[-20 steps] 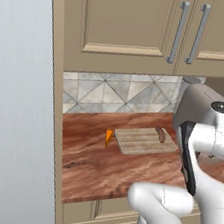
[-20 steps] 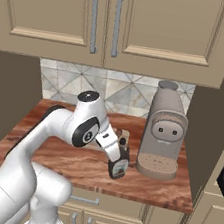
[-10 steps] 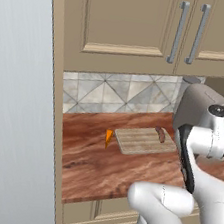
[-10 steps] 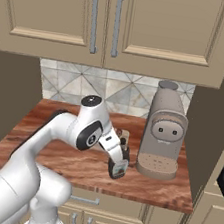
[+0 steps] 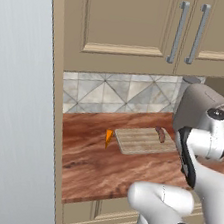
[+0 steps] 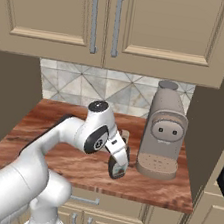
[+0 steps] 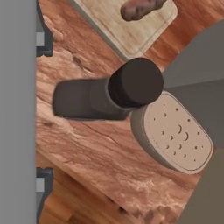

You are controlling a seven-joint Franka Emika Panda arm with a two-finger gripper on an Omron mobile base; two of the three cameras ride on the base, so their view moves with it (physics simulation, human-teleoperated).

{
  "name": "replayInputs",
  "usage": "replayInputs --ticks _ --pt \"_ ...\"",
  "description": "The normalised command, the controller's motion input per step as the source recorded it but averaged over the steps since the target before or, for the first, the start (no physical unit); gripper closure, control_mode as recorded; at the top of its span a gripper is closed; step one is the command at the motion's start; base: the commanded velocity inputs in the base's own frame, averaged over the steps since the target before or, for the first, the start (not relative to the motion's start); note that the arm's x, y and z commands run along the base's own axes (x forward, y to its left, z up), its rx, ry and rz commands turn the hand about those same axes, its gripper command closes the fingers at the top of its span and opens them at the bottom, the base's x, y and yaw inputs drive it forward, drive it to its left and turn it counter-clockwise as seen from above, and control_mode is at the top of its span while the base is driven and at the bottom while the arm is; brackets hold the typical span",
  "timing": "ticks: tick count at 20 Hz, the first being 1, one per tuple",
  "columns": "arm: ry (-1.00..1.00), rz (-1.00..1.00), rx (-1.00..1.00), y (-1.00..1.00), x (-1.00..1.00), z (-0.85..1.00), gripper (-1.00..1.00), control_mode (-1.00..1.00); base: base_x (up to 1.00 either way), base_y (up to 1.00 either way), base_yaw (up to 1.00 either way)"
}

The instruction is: Retrieve the reheated potato from the microwave, then place the potato, cheese, and condiment on the cutting board.

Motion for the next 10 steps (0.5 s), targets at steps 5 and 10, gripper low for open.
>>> replayInputs --ticks 5,10 --pt "0.0 0.0 0.0 0.0 0.19 -0.16 -1.0 -1.0 0.0 0.0 0.0" --pt "0.0 0.0 0.0 -0.04 0.18 -0.16 -1.0 -1.0 0.0 0.0 0.0"
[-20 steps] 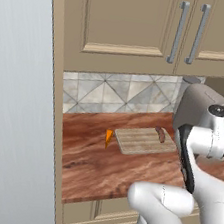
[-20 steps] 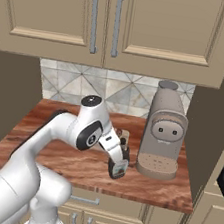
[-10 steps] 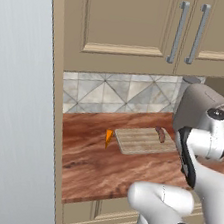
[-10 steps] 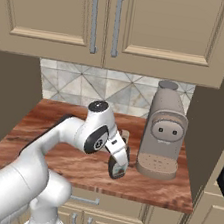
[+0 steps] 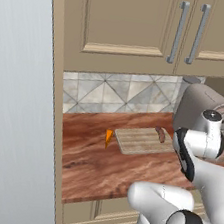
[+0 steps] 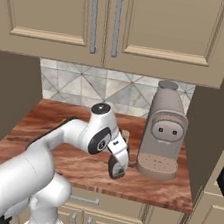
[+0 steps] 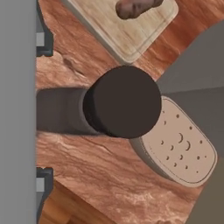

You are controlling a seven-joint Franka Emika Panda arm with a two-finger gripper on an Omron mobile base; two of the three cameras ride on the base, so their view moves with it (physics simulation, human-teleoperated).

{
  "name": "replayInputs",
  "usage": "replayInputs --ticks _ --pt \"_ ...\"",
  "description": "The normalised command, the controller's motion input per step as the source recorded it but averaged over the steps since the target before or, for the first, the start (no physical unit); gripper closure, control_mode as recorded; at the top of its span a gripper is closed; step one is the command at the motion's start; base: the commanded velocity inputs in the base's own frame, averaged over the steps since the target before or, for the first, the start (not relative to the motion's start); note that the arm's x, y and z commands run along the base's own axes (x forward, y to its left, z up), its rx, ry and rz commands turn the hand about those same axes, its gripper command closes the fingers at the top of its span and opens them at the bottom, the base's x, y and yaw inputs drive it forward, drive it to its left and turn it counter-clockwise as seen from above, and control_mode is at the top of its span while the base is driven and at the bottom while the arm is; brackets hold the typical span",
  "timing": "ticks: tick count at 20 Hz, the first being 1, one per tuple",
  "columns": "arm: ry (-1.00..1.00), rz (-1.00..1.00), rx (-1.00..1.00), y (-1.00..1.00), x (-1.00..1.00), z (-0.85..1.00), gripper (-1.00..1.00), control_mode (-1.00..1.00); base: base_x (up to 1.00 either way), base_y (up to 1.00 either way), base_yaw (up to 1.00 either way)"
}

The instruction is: Retrieve the reheated potato from the microwave, then place the potato, cheese, and condiment on the cutting board.

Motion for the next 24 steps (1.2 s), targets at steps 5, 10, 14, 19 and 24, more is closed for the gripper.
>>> replayInputs --ticks 5,10,14,19,24 --pt "0.0 0.0 0.0 -0.04 0.11 -0.17 -1.0 -1.0 0.0 0.0 0.0" --pt "0.0 -0.01 0.0 -0.04 0.09 -0.18 -1.0 -1.0 0.0 0.0 0.0" --pt "0.0 -0.02 0.0 -0.05 0.09 -0.12 -1.0 -1.0 0.0 0.0 0.0" --pt "0.0 -0.04 0.0 -0.06 0.08 -0.1 -1.0 -1.0 0.0 0.0 0.0" --pt "0.0 -0.07 -0.02 0.0 0.0 -0.07 1.0 -1.0 0.0 0.0 0.0"
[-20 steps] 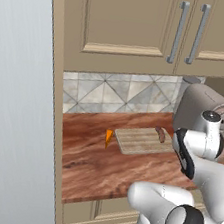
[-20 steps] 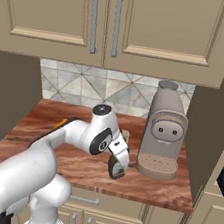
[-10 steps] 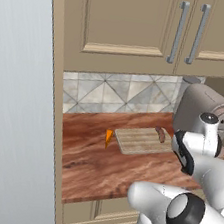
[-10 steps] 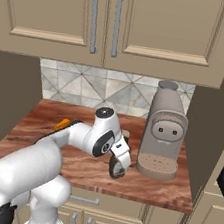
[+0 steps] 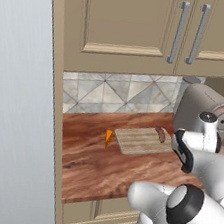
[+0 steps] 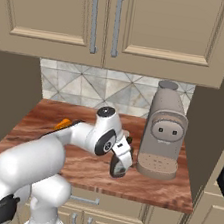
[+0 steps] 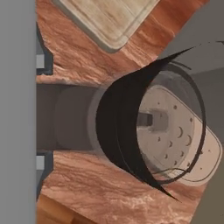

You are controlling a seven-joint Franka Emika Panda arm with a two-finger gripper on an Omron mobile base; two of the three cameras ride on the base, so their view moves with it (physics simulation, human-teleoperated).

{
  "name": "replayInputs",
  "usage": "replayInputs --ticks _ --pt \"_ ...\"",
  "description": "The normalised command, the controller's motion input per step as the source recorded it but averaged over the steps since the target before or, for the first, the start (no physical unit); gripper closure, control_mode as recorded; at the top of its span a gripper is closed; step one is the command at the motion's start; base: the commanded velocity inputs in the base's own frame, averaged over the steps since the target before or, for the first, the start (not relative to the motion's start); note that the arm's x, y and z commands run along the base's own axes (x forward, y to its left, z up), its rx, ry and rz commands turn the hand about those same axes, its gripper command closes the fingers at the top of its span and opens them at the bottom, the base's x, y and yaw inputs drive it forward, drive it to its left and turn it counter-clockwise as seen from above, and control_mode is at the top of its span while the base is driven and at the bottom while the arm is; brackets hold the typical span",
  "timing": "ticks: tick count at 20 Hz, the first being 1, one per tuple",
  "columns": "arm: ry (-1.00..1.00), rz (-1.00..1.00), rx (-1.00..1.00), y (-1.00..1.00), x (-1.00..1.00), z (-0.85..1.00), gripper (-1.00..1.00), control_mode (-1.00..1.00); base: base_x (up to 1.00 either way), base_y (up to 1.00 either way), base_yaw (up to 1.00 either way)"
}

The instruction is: Retrieve the reheated potato from the microwave, then place the potato, cheese, and condiment on the cutting board.

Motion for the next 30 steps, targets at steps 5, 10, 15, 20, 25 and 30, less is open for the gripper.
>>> replayInputs --ticks 5,10,15,20,25,30 --pt "-0.05 -0.06 -0.03 0.0 -0.06 -0.09 1.0 -1.0 0.0 0.0 0.0" --pt "-0.11 0.01 0.0 0.17 -0.3 0.04 1.0 -1.0 0.0 0.0 0.0" --pt "-0.09 0.07 -0.02 0.46 -0.23 0.38 1.0 -1.0 0.0 0.0 0.0" --pt "0.0 0.2 -0.07 0.52 0.02 0.43 1.0 -1.0 0.0 0.0 0.0" --pt "0.05 0.42 -0.01 0.42 0.19 0.44 1.0 -1.0 0.0 0.0 0.0" --pt "0.12 0.48 0.0 0.29 0.33 0.39 1.0 -1.0 0.0 0.0 0.0"
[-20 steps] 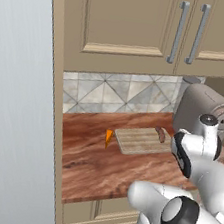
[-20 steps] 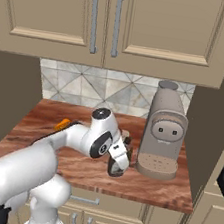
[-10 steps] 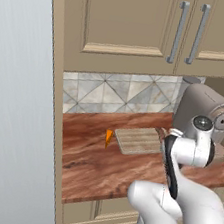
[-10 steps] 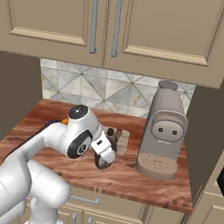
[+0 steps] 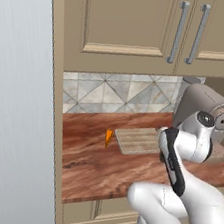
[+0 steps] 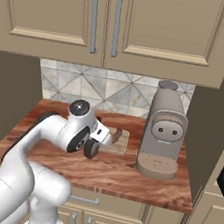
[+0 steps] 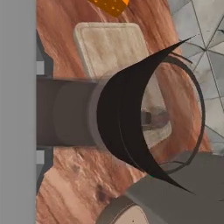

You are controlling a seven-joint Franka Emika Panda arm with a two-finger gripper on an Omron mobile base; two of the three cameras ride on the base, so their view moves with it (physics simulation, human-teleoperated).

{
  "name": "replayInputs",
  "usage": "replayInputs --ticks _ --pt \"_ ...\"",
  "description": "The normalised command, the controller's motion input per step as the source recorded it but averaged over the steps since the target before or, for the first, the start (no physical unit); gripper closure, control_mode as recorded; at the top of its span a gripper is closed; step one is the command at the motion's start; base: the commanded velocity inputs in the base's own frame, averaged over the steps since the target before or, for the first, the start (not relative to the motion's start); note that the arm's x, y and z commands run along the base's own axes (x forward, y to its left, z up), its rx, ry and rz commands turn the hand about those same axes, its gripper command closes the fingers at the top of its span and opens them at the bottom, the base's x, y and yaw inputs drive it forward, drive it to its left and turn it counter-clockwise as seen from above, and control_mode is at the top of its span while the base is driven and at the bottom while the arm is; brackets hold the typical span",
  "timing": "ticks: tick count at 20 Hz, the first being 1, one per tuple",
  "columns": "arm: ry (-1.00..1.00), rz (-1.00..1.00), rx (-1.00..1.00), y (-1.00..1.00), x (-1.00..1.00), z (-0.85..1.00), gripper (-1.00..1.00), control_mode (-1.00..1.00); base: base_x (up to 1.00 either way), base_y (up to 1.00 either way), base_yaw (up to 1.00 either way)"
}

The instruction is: Retrieve the reheated potato from the microwave, then place the potato, cheese, and condiment on the cutting board.

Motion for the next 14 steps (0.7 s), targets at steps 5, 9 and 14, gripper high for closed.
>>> replayInputs --ticks 5,9,14 --pt "-0.01 0.24 0.0 0.2 0.56 0.09 1.0 -1.0 0.0 0.0 0.0" --pt "-0.01 0.1 -0.05 0.2 0.6 0.0 1.0 -1.0 0.0 0.0 0.0" --pt "0.0 0.01 -0.15 0.07 0.59 -0.08 1.0 -1.0 0.0 0.0 0.0"
